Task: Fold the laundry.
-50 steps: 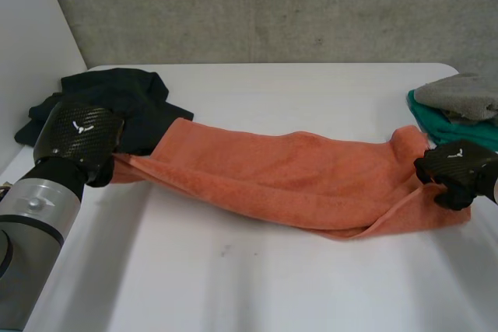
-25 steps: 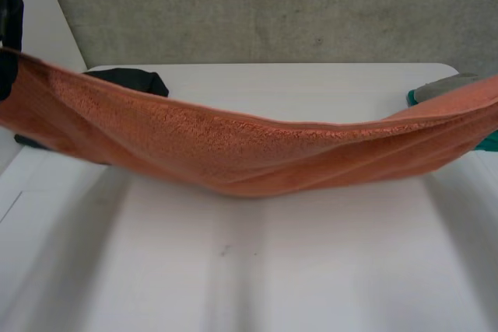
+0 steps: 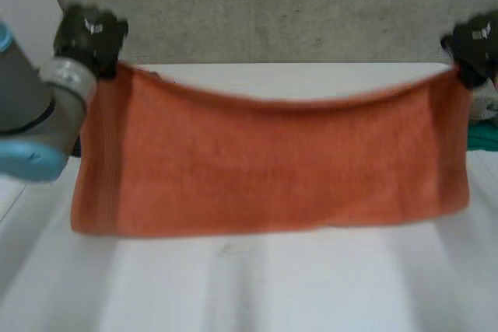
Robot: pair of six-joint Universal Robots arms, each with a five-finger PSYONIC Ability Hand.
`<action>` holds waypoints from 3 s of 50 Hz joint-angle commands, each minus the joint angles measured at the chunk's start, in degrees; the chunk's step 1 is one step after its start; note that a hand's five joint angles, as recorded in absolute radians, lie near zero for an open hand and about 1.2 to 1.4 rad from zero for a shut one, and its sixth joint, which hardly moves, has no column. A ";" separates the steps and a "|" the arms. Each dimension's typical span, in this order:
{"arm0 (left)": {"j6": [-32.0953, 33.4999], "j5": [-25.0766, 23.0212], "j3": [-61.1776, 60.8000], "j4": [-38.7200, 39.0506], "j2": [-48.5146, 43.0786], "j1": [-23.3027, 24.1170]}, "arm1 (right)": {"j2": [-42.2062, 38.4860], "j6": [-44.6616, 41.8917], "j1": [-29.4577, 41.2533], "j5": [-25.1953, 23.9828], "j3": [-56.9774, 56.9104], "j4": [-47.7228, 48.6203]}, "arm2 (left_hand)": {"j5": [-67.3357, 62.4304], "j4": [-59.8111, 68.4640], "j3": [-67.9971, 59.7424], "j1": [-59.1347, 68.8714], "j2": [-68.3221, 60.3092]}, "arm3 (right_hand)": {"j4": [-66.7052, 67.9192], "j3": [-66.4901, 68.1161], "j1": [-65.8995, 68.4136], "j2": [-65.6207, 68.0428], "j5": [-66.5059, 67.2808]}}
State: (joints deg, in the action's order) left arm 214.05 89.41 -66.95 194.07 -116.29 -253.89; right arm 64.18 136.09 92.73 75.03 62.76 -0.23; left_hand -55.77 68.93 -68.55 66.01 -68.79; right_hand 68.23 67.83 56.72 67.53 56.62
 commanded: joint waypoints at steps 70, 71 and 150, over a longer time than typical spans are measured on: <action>12.62 -3.10 -34.76 -1.87 13.21 2.70 | 2.82 -13.67 -12.07 -9.40 20.41 -17.12 | -14.23 11.07 -11.45 13.99 -11.21 | 11.77 12.17 23.28 12.47 13.38; 12.71 -1.88 -31.87 0.93 9.62 2.70 | 1.58 -13.14 -10.92 -8.15 18.99 -15.96 | -14.23 11.07 -11.45 13.99 -11.21 | 11.77 12.17 23.28 12.47 13.38; -5.66 1.47 -34.30 26.71 2.65 8.41 | -15.40 11.30 -6.42 -3.22 13.35 2.95 | 55.77 -58.93 58.55 -56.01 58.79 | 11.77 12.17 23.28 12.47 13.38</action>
State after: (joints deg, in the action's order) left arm 208.20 90.79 -101.25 220.75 -113.57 -245.44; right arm 49.40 147.72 86.76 70.54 76.57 1.13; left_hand -2.63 11.71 -12.14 11.11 -11.60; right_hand 53.96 53.95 47.14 55.37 42.33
